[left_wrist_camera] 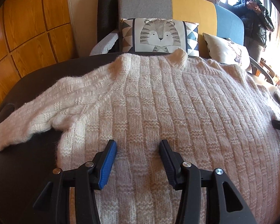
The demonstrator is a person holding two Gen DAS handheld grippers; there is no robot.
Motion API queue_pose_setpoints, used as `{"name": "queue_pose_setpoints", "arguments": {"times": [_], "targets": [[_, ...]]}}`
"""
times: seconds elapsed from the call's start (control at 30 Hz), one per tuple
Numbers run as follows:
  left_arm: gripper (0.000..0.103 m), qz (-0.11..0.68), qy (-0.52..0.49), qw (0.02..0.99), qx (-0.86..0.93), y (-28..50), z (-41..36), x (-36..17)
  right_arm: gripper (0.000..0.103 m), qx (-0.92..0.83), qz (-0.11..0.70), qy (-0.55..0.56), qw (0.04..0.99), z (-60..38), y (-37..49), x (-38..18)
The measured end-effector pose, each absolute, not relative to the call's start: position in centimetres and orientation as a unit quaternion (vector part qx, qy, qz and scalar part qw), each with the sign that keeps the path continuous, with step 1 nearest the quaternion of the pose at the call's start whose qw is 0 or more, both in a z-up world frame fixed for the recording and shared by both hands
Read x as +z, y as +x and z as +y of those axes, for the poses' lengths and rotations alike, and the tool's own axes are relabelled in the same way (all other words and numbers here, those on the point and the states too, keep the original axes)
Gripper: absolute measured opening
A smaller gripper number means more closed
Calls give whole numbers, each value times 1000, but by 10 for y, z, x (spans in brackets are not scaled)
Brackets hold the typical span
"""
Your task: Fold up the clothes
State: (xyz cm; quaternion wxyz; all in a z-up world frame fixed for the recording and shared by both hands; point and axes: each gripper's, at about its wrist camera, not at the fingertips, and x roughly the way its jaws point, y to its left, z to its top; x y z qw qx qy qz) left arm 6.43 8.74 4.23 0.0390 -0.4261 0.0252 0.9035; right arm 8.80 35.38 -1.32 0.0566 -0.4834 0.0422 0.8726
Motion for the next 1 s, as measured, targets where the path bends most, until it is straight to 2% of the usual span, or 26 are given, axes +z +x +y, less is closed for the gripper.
{"name": "queue_pose_setpoints", "arguments": {"times": [0.13, 0.2, 0.27, 0.33, 0.43, 0.6, 0.77, 0.9, 1.0], "targets": [[50, 22, -427, 40, 903, 68, 87, 44, 75, 882, 75, -464, 39, 347, 114, 7], [50, 23, -427, 39, 903, 68, 88, 44, 67, 888, 78, -452, 14, 336, 133, 20], [50, 24, -426, 39, 903, 67, 88, 44, 53, 887, 64, -457, -21, 320, 152, 24], [50, 21, -426, 40, 903, 67, 87, 44, 46, 881, 60, -467, -53, 304, 172, 24], [50, 19, -426, 41, 903, 66, 86, 44, 45, 870, 64, -482, -83, 288, 198, 16], [50, 17, -427, 41, 903, 66, 87, 44, 43, 861, 21, -502, -72, 286, 221, -2], [50, 23, -428, 37, 903, 65, 87, 43, 43, 869, 49, -488, -62, 304, 233, 2], [51, 29, -428, 34, 903, 66, 89, 44, 43, 870, 78, -476, -106, 304, 249, 18], [51, 32, -429, 32, 902, 65, 90, 44, 44, 869, 56, -467, -154, 285, 266, 27]]}}
